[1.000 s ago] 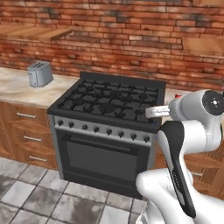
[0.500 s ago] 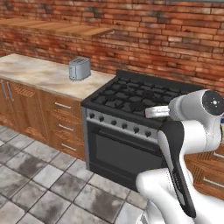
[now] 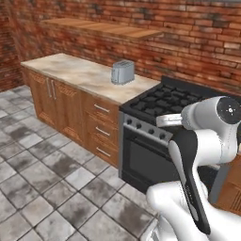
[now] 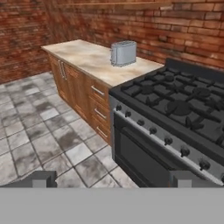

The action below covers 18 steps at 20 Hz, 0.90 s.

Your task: Four empty soda cans are scattered around the kitchen. Gather all the cans and cluster them next to the stove for recycling.

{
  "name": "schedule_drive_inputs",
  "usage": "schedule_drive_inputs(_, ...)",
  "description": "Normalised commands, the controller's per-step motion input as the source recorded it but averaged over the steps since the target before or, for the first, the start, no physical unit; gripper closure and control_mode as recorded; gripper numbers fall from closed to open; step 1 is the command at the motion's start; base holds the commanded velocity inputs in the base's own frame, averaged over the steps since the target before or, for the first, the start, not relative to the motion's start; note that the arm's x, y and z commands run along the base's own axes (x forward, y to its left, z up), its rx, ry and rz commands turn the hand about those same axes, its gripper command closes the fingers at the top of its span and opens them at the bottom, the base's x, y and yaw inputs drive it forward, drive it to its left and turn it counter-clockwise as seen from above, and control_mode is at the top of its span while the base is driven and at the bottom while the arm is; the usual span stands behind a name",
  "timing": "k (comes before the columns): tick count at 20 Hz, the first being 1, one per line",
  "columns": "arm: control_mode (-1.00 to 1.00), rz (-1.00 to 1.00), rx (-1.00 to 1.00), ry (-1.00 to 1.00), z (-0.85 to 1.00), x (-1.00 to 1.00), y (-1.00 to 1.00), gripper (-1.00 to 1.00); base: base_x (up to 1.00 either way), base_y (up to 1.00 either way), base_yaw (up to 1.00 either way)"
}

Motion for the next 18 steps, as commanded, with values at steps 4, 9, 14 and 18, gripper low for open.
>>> schedule_drive_inputs(4, 1.0, 0.0, 0.0, 0.0, 0.0, 0.0, 0.0, -1.0, 0.22, 0.04, 0.43)
schedule_drive_inputs(9, 1.0, 0.0, 0.0, 0.0, 0.0, 0.0, 0.0, -1.0, 0.37, 0.06, 0.39)
schedule_drive_inputs(14, 1.0, 0.0, 0.0, 0.0, 0.0, 0.0, 0.0, -1.0, 0.68, 0.14, 0.28)
schedule_drive_inputs(18, 1.0, 0.0, 0.0, 0.0, 0.0, 0.0, 0.0, -1.0, 0.84, 0.18, 0.21)
